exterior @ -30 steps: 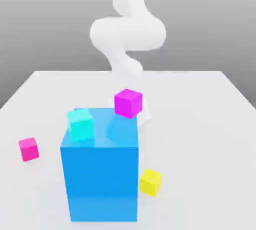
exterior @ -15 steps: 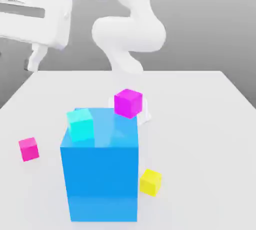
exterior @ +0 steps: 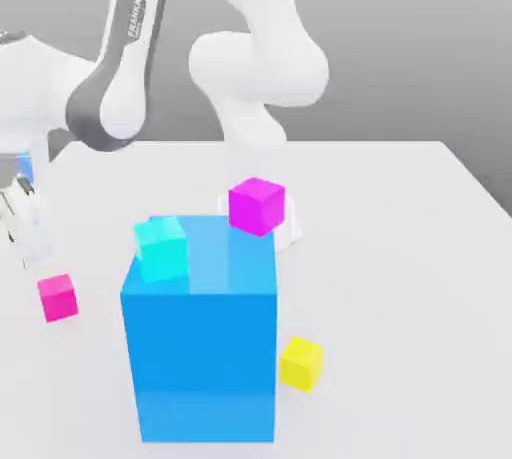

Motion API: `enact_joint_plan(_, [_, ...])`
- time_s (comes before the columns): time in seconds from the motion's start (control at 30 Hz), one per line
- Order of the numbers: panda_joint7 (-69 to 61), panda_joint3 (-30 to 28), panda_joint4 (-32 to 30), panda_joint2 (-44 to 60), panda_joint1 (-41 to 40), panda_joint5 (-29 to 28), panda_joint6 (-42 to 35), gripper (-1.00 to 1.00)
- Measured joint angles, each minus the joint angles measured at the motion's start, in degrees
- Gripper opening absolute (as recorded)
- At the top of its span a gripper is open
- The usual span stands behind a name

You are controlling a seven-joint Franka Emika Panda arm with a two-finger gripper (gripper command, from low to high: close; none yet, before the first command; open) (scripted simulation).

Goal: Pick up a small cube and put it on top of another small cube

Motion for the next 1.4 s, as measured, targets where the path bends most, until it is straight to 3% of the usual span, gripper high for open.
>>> enact_joint_plan(0.13, [-6.90, 5.04, 0.54, 7.79, -3.52, 9.92, 5.58, 0.00])
enact_joint_plan(0.23, [-10.27, 10.71, 1.78, 13.93, -8.24, 14.20, 10.46, 0.00])
enact_joint_plan(0.27, [-10.81, 11.77, 2.04, 15.20, -9.17, 14.82, 11.47, -1.00])
enact_joint_plan(0.5, [-10.87, 11.76, 2.03, 15.13, -9.10, 14.98, 11.40, -1.00])
enact_joint_plan(0.77, [3.03, 5.47, 0.60, 0.69, -3.51, 0.17, -1.33, -1.00])
enact_joint_plan(1.0, [23.44, 10.47, 8.25, -8.25, 4.15, -4.81, -17.85, -1.00])
enact_joint_plan(1.4, [48.57, 24.65, 20.82, -22.13, 13.96, 1.00, -44.06, -1.00])
